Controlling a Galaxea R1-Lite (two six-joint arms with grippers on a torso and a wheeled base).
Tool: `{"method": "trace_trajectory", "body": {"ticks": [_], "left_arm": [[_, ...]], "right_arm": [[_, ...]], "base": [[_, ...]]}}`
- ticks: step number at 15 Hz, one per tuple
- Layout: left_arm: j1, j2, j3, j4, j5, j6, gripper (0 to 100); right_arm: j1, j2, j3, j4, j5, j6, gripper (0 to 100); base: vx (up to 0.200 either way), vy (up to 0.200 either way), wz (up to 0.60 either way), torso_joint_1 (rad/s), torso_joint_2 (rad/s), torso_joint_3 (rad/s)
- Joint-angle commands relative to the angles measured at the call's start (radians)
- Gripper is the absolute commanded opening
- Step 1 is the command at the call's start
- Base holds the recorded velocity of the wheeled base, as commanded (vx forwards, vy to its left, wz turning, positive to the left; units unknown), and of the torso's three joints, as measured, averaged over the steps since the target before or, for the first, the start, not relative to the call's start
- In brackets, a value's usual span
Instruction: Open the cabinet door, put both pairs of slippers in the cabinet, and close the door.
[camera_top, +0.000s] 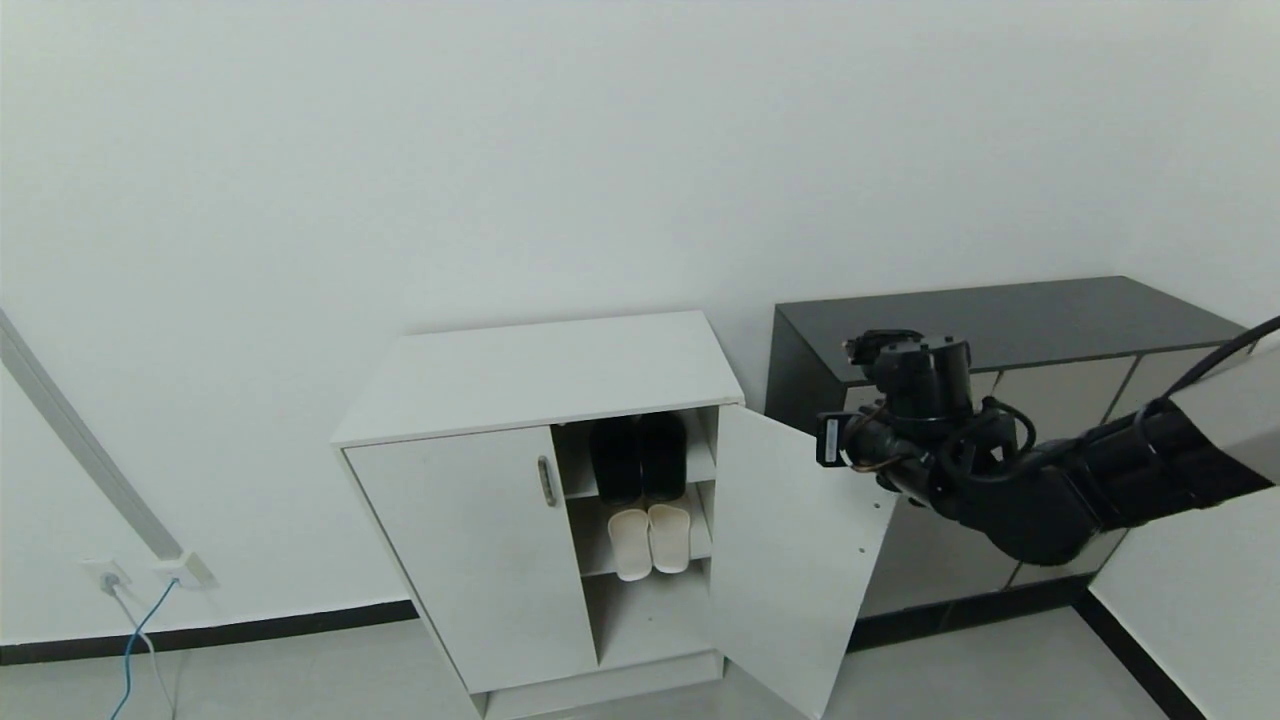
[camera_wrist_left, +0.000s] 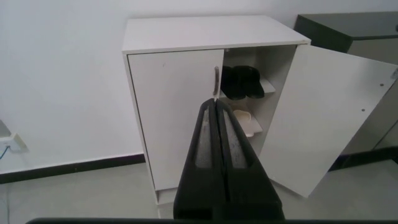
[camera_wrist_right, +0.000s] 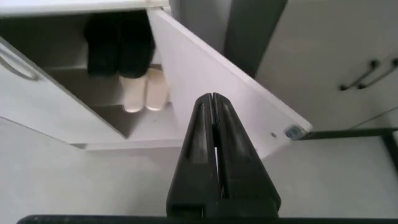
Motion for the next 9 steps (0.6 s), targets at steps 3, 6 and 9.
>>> {"method": "trace_trajectory", "body": {"ticks": [3,6,9], "left_arm": [[0.0,0.0,0.0,0.001,0.0,-0.001,0],[0.0,0.0,0.0,0.0,0.0,-0.001,0],[0.0,0.0,0.0,0.0,0.0,-0.001,0]], "right_arm": [[-0.12,0.189,-0.196,0.039,0.076,0.023,0],[-0.159,0.279,-0.272,0.039,0.079,0.023,0],[-0.185,0.337,-0.308,0.039,0.079,0.023,0]], "base": [[0.0,0.0,0.0,0.0,0.0,0.0],[0.0,0.0,0.0,0.0,0.0,0.0],[0.0,0.0,0.0,0.0,0.0,0.0]]}}
